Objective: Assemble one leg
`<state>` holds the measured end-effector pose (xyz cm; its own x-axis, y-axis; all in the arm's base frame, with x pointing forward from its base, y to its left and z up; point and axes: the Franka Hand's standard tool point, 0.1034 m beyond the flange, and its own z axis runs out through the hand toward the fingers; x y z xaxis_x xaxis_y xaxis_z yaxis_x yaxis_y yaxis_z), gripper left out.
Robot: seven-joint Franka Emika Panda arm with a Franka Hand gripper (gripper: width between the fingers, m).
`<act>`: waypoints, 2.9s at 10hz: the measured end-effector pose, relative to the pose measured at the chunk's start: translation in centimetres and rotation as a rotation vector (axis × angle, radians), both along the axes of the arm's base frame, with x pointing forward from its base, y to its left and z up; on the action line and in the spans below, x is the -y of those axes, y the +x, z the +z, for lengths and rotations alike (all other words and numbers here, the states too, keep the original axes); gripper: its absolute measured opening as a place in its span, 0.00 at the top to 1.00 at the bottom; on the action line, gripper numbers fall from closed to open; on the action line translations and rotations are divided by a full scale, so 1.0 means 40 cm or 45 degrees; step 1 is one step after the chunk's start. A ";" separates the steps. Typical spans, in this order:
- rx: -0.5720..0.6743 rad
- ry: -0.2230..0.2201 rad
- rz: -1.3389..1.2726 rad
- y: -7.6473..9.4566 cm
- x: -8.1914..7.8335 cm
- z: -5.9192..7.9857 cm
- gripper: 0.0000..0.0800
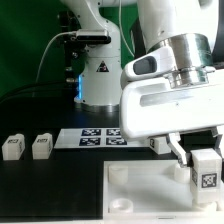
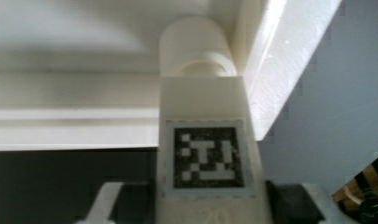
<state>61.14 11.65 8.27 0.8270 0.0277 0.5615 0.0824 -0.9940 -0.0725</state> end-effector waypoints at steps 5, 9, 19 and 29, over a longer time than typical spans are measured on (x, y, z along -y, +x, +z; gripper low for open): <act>-0.009 -0.004 -0.018 -0.006 -0.002 -0.008 0.28; -0.011 -0.005 -0.018 -0.007 -0.001 -0.010 0.19; -0.416 0.075 -0.006 0.039 -0.023 0.021 0.19; -0.703 0.089 -0.020 0.047 0.019 -0.001 0.40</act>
Offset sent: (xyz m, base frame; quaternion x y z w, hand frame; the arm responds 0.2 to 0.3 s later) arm 0.0000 0.0000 0.0000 0.0000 0.0000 0.0000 1.0000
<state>63.00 10.89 8.22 0.9990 -0.0087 0.0446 -0.0012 -0.9861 -0.1663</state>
